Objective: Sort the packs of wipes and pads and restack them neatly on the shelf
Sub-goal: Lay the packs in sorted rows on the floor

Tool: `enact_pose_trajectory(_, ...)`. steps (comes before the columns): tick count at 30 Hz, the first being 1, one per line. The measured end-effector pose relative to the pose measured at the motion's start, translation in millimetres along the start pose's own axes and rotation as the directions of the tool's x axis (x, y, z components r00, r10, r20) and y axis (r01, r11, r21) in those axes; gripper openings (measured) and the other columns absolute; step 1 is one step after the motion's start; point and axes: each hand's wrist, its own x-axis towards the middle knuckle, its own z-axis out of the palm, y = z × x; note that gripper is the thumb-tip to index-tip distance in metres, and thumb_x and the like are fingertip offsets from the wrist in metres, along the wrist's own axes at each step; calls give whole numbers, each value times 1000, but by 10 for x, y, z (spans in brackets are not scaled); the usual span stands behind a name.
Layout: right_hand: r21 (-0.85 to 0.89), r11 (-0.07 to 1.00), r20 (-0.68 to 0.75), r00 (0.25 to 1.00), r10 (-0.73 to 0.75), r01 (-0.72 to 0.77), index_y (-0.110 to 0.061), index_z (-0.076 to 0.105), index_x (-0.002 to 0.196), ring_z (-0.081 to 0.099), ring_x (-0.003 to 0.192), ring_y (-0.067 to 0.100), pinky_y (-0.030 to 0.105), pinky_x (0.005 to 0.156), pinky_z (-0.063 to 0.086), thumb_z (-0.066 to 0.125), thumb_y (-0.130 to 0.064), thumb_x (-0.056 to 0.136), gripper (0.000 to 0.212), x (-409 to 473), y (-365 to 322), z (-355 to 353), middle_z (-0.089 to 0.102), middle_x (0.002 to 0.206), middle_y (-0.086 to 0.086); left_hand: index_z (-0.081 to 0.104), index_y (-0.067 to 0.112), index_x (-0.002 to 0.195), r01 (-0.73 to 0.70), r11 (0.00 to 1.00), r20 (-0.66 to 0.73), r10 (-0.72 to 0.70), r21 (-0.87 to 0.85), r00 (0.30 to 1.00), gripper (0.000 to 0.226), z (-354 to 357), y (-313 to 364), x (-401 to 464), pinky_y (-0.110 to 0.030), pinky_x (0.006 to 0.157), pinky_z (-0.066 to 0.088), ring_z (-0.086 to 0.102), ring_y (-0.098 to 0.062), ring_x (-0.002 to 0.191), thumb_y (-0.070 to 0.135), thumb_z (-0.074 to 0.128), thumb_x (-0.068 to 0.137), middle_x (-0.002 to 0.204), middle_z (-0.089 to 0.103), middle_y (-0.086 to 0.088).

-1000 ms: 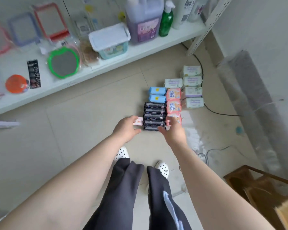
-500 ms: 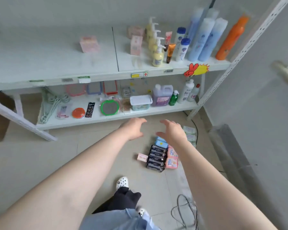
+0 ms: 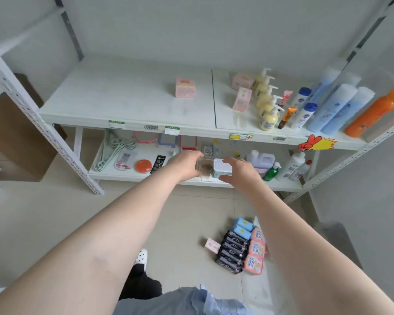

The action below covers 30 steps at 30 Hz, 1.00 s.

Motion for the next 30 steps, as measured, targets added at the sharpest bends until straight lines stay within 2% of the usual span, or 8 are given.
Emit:
enact_pose_trajectory(7, 84, 996, 0, 1000, 14, -14, -24, 46, 140, 44, 127, 31, 37, 99, 42, 68, -39, 86, 60, 1002, -1043, 35, 54, 132, 11, 46, 21, 139, 58, 996, -43, -62, -72, 997, 63, -785, -992, 614, -32, 100, 43, 52, -23, 123, 27, 71, 82, 136, 55, -5)
enact_pose_trajectory(11, 142, 987, -23, 997, 74, -70, -24, 45, 140, 45, 125, 28, 37, 99, 43, 67, -38, 87, 60, 1409, -1391, -70, 53, 130, 11, 44, 20, 140, 46, 999, -13, -46, -18, 999, 61, -1203, -1367, 1012, -31, 99, 42, 51, -24, 123, 27, 69, 84, 137, 52, -5)
enact_pose_trajectory(17, 157, 972, -47, 982, 183, -173, -23, 44, 141, 44, 126, 30, 37, 97, 43, 67, -38, 88, 60, 1883, -1330, -234, 51, 131, 11, 41, 18, 142, 5, 1000, 3, -5, -27, 1000, 61, -1426, -1471, 1629, -31, 101, 40, 48, -24, 126, 25, 65, 87, 140, 49, -6)
enact_pose_trajectory(22, 314, 896, -81, 931, 355, -314, -18, 44, 139, 49, 122, 33, 37, 96, 43, 68, -40, 86, 62, 2400, -958, -421, 54, 129, 15, 33, 12, 146, 85, 987, 13, -84, -136, 996, 66, -1476, -1411, 2181, -34, 102, 40, 49, -28, 125, 34, 61, 90, 140, 47, -12)
enact_pose_trajectory(24, 444, 818, -115, 882, 457, -366, -13, 41, 140, 52, 120, 32, 36, 94, 42, 68, -40, 86, 65, 2628, -751, -488, 57, 128, 16, 32, 9, 145, 146, 965, 9, -147, -219, 989, 67, -1535, -1414, 2434, -33, 100, 40, 49, -29, 126, 36, 60, 91, 141, 46, -14)
enact_pose_trajectory(26, 618, 677, -115, 805, 582, -400, -8, 38, 140, 54, 119, 33, 37, 94, 45, 68, -38, 87, 69, 2862, -547, -557, 55, 130, 16, 30, 8, 146, 222, 925, 23, -226, -309, 974, 69, -1602, -1420, 2688, -33, 101, 38, 45, -29, 129, 39, 59, 92, 145, 43, -13)
enact_pose_trajectory(28, 808, 437, -28, 715, 698, -394, -6, 39, 137, 59, 99, 32, 36, 75, 50, 69, -36, 86, 67, 3086, -402, -676, 60, 116, 13, 32, 6, 145, 284, 878, 23, -298, -384, 954, 67, -1667, -1412, 2931, -32, 99, 37, 43, -28, 130, 40, 57, 93, 146, 42, -12)
enact_pose_trajectory(30, 915, 193, 85, 635, 768, -355, -7, 44, 131, 54, 74, 26, 31, 57, 44, 69, -39, 86, 60, 3274, -299, -813, 56, 90, 7, 36, 4, 143, 328, 824, 21, -359, -462, 933, 64, -1698, -1404, 3147, -30, 93, 36, 44, -27, 130, 39, 57, 93, 145, 44, -11)
